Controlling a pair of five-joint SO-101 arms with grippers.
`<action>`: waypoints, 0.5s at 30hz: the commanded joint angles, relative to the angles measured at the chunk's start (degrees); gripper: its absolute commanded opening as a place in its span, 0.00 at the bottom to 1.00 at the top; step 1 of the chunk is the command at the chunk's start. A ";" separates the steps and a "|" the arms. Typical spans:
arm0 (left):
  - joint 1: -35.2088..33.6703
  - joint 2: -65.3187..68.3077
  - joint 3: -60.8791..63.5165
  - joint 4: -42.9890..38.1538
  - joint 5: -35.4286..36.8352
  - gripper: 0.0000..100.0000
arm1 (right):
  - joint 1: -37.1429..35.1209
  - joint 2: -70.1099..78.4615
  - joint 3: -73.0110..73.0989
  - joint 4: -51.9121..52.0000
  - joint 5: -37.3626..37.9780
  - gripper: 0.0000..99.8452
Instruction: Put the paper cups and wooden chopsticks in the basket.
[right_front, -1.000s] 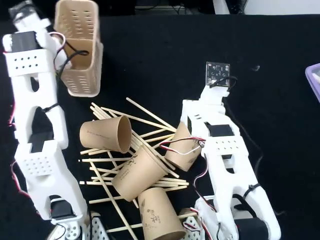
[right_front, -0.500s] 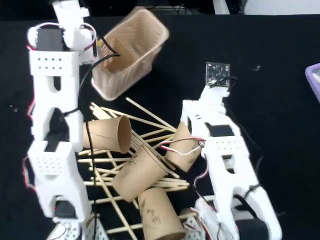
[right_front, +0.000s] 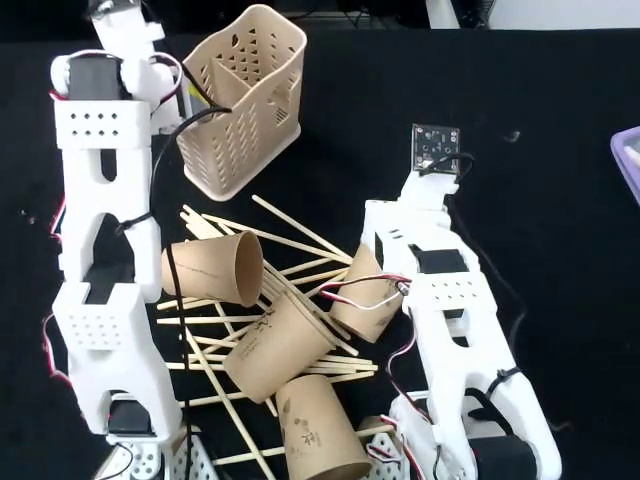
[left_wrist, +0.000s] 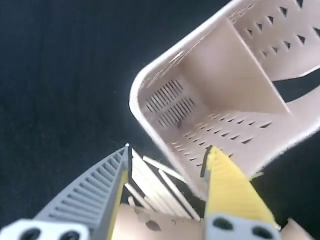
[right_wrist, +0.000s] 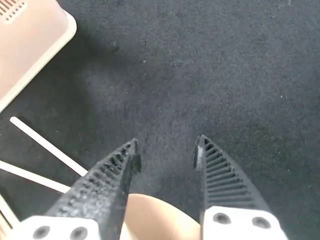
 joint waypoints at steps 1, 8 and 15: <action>-0.57 -2.55 3.38 0.53 0.35 0.19 | -0.70 -0.92 -0.31 -1.32 0.00 0.18; -1.19 -2.73 1.19 0.26 -1.23 0.03 | -0.70 -0.92 -0.31 -1.32 0.00 0.18; -1.27 -2.02 -4.44 -0.70 -12.66 0.03 | -0.70 -0.92 -0.22 -1.32 0.00 0.18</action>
